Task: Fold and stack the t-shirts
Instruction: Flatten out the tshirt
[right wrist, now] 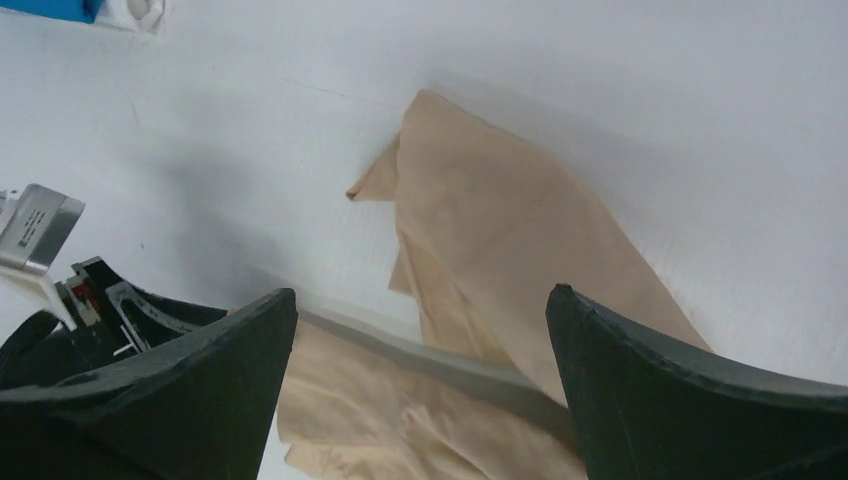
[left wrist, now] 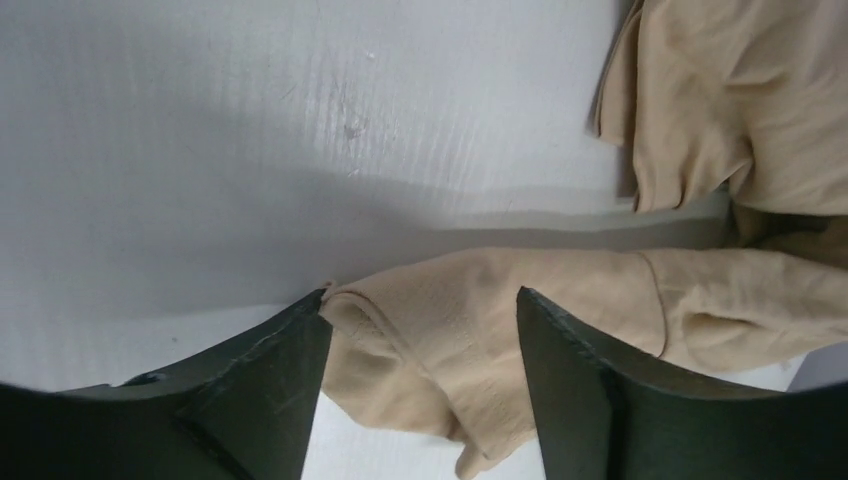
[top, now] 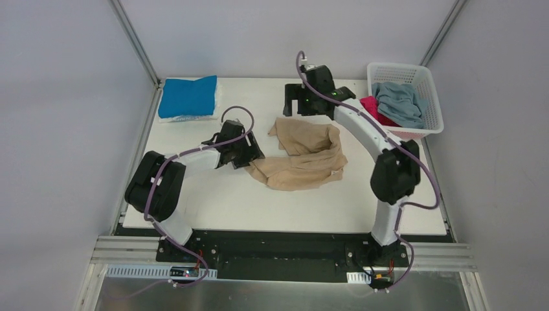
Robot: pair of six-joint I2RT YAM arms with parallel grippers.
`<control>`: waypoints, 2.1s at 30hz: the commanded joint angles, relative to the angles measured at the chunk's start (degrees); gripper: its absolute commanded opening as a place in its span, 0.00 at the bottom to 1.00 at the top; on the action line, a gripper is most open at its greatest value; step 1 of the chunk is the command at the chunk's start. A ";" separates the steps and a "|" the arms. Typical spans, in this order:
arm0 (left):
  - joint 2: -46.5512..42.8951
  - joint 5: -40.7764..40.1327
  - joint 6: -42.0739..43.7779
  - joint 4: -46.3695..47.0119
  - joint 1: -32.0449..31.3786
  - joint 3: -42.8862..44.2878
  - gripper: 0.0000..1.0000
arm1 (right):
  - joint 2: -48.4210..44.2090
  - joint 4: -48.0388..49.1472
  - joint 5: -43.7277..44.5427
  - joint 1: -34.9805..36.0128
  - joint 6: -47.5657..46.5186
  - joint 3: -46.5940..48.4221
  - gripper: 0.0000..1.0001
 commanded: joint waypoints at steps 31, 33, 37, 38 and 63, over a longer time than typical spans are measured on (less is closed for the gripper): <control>-1.60 -16.22 1.87 -13.89 -3.26 3.22 0.00 | 36.57 -1.48 11.31 3.59 -4.06 35.30 0.00; -4.20 -18.78 2.71 -14.77 -3.27 3.28 0.00 | 33.16 0.12 14.72 3.43 -3.41 33.64 0.00; -10.65 -27.50 4.37 -18.22 -3.26 4.13 0.00 | 23.60 3.05 25.00 1.49 2.37 28.00 0.00; -12.55 -30.11 4.79 -18.95 -3.26 4.37 0.00 | 21.01 3.44 26.28 0.61 4.00 26.40 0.00; -55.69 -47.24 23.85 -20.92 -2.82 20.46 0.00 | -46.55 4.72 32.82 -7.09 7.91 -5.76 0.00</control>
